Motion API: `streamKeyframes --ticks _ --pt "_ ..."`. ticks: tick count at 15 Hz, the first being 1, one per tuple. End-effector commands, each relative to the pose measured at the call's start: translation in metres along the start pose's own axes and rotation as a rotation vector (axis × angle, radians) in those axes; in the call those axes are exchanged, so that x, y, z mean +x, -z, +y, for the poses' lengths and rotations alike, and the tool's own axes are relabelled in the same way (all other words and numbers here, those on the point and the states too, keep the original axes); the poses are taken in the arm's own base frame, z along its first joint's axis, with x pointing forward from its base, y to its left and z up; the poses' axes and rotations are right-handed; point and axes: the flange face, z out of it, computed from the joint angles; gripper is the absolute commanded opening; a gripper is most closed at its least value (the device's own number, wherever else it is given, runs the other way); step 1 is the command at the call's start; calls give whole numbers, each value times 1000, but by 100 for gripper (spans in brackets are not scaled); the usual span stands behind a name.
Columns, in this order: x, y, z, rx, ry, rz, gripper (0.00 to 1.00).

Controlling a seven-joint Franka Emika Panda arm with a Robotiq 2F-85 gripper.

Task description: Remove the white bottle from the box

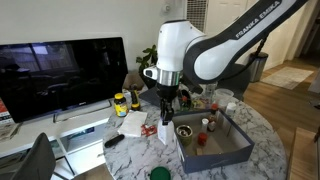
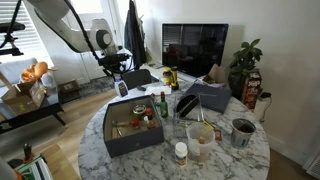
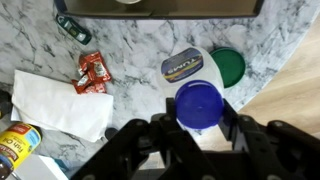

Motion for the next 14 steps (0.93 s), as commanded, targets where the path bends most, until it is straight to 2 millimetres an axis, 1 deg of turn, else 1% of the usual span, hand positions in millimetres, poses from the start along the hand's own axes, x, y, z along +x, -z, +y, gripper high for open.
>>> streamKeyframes --ticks 1,3,5,8,9,10,11,12,13,14 --pt "8 -51 30 -11 -26 -16 19" --pt "9 -75 41 30 -39 -33 19" --pt "11 -92 44 73 -53 -42 19" --pt "15 -108 46 77 -65 -57 19" --pt "16 -110 44 79 -60 -59 69" --pt "18 -106 40 72 -54 -57 70" --pt "20 -96 37 60 -49 -47 77" --pt "19 -64 32 33 -45 -8 83" --pt "15 -38 29 2 -47 34 90" --pt "10 -20 33 -37 -73 88 98"
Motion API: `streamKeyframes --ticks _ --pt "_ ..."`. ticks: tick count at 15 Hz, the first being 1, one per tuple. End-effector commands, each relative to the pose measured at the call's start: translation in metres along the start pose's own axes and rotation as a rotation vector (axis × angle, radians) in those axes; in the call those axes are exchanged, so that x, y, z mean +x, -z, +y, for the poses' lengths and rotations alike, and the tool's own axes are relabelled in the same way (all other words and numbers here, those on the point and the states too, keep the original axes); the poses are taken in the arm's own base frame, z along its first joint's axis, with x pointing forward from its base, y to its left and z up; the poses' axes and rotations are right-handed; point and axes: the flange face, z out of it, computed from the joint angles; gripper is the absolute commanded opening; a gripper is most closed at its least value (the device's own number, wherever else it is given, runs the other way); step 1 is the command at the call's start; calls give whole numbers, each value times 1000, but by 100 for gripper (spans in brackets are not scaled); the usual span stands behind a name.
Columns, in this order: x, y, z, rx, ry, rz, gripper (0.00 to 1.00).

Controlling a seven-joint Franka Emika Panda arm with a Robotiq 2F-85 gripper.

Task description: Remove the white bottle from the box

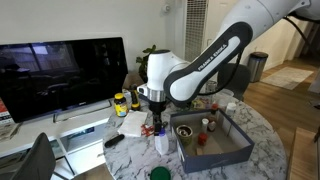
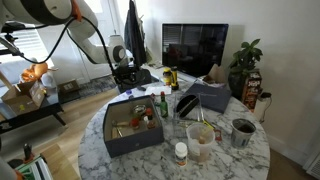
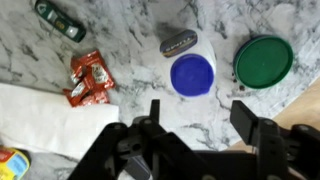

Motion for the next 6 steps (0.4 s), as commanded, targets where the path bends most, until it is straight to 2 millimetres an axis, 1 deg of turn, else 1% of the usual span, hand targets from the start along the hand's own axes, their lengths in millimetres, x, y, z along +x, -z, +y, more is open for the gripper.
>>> streamKeyframes --ticks 1,2,3,4,5,6 --pt "-19 82 -5 -96 -52 130 100" --pt "-33 94 -3 -83 -46 127 100" --pt "-50 98 -9 -22 18 92 100" --pt "-64 98 -19 33 64 84 100" --pt "-24 96 -1 -32 3 113 100" --pt "-37 100 -6 -4 29 106 100"
